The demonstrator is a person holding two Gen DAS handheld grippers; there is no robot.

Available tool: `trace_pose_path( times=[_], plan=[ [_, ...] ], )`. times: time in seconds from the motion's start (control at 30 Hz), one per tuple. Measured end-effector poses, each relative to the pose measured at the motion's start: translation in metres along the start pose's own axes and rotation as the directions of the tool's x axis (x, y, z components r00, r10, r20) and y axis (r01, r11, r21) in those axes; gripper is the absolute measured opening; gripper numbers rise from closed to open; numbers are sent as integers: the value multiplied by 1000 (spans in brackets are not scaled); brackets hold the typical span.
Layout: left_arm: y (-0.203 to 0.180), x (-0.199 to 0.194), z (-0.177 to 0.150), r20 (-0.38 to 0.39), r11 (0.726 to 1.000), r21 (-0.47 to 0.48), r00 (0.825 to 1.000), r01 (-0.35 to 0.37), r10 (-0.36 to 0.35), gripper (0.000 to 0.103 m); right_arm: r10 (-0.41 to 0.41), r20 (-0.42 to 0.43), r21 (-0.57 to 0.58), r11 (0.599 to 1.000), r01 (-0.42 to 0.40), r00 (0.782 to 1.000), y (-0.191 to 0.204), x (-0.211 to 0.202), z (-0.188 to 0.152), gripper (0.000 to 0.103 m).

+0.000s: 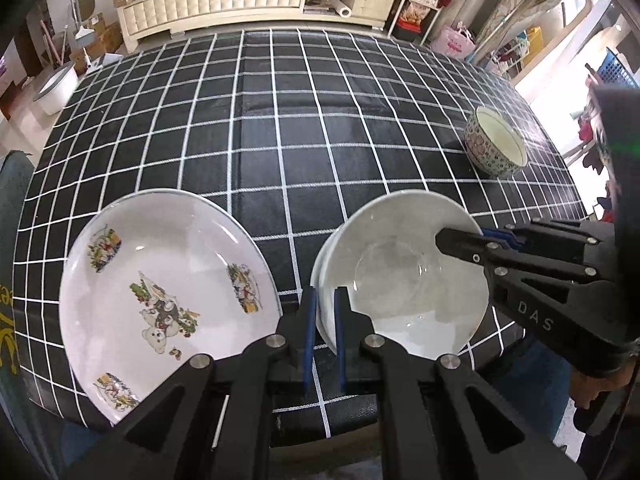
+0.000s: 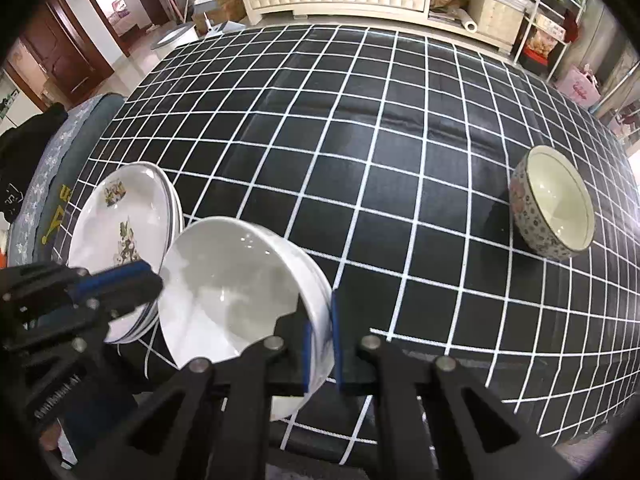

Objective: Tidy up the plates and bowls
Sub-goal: 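Carry the cream-white bowl onto the small white bowl and release, then move the right gripper to the floral-patterned bowl and grasp its rim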

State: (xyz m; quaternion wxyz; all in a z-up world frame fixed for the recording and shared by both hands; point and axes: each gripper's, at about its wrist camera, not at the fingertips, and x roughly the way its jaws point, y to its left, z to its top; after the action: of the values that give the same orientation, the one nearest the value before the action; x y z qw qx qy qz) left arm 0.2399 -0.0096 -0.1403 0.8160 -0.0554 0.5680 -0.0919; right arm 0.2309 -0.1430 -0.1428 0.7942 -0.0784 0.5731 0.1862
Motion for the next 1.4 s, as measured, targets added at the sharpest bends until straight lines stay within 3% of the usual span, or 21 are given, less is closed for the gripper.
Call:
trace_pose_path(
  times=[0.13,0.27,0.4,0.5,0.6,0.67,0.87,0.93,1.07,1.2,1.4],
  plan=[
    [3,-14,1,34,1000,-10,999,-15,16,12,-6,10,1,1000,6,1000,1,-7,-1,15],
    [2,-27,0,65,1000,-4,998,-19,19,20,-5,47,16,1000,4,999,-1,-21,-2,41],
    [-5,-39,-1,86,1000,8,996,-26,25,20,-8,91,27,1000,6,996,-9,-40,-9,51],
    [-13,-47,-3,105,1000,17,994,-26,24,33,-6,114,40,999,2,993,-20,-52,-13,56],
    [-23,-56,-3,128,999,34,991,-33,28,35,-16,143,68,998,6,990,-34,-66,-18,61],
    [-31,-61,-2,141,998,47,989,-40,33,40,-29,159,93,996,14,987,-43,-74,-21,64],
    [-59,-73,5,178,995,85,983,-50,34,43,-56,249,165,986,14,967,-75,-110,-29,72],
    [-70,-76,9,188,994,97,981,-58,39,53,-60,264,167,986,15,963,-83,-119,-32,74],
    [-93,-83,20,207,992,113,978,-61,37,53,-69,289,182,983,16,955,-100,-131,-31,78],
    [-119,-87,32,230,988,135,972,-70,37,65,-63,293,225,974,-5,954,-122,-133,-28,78],
    [-161,-81,58,240,971,212,969,-115,62,65,-59,309,272,962,-29,949,-155,-135,-26,78]
  ],
)
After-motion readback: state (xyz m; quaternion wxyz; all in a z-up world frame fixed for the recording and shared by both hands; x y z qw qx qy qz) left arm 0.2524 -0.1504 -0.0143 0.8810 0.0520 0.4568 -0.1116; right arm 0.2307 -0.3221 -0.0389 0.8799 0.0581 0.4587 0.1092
